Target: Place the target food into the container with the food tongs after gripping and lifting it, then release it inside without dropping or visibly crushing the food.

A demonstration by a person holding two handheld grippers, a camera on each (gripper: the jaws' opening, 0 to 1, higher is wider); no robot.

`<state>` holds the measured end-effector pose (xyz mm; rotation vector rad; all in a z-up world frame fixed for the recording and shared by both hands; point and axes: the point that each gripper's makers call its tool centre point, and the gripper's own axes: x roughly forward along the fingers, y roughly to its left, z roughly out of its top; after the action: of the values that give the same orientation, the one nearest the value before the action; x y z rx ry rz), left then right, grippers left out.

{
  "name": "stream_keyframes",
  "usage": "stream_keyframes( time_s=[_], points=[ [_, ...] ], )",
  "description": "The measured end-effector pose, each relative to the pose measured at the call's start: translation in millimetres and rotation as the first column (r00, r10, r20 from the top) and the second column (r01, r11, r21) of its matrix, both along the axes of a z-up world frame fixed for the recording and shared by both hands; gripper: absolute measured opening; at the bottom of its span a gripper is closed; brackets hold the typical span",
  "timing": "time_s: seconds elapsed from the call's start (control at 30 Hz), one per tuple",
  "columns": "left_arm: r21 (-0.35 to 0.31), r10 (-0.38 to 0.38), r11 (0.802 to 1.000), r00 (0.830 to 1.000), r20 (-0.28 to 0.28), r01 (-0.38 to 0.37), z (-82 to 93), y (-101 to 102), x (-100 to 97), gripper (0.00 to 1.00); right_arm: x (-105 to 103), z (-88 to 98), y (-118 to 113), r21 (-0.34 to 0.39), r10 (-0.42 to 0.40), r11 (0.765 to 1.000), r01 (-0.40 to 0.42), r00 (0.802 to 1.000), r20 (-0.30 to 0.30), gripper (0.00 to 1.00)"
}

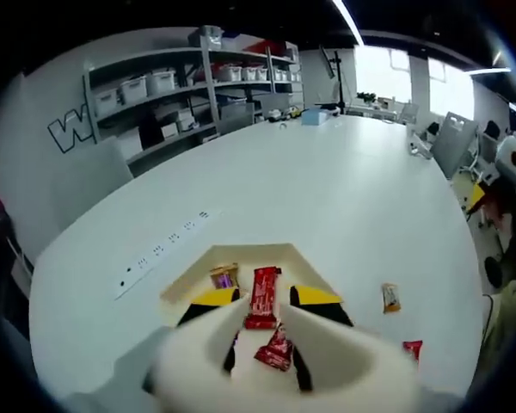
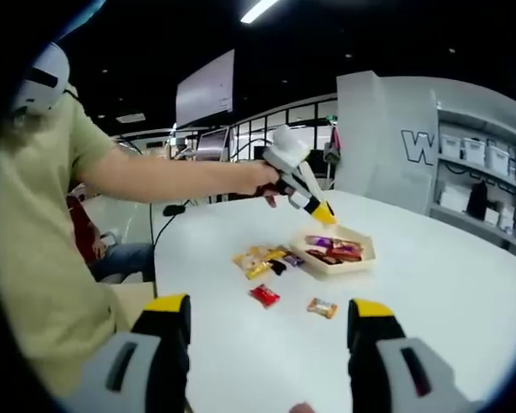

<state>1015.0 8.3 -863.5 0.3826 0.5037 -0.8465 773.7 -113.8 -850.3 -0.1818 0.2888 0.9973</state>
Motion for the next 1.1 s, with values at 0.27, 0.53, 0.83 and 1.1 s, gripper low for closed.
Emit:
stream_keyframes(
  time_s=[0.27, 0.53, 0.83, 1.1],
  points=[
    [0.011, -0.049, 0.999, 0.999, 0.010, 0.049, 4.8, -2.3, -26.0, 0.22, 3.2, -2.0, 3.6, -0.006, -0.004, 1.000, 0.004, 1.000, -0.006, 0.73],
    [0.015, -0.090, 0.996, 0.996, 0.011, 0.090, 7.8, -0.5, -48.2, 0.23, 7.5, -4.1, 4.9, -0.005, -0.024, 1.000, 0.024, 1.000, -0.019, 0.73],
    [0.022, -0.143, 0.990, 0.990, 0.014, 0.142, 5.5, -5.8, -81.2, 0.23, 11.5, -4.4, 3.8, -0.003, -0.049, 0.999, 0.049, 0.998, -0.024, 0.73],
    [0.046, -0.204, 0.978, 0.979, 0.004, 0.203, -8.7, -10.1, -107.9, 0.23, 13.0, -7.3, 1.8, -0.005, -0.058, 0.998, 0.058, 0.998, -0.032, 0.72]
  ],
)
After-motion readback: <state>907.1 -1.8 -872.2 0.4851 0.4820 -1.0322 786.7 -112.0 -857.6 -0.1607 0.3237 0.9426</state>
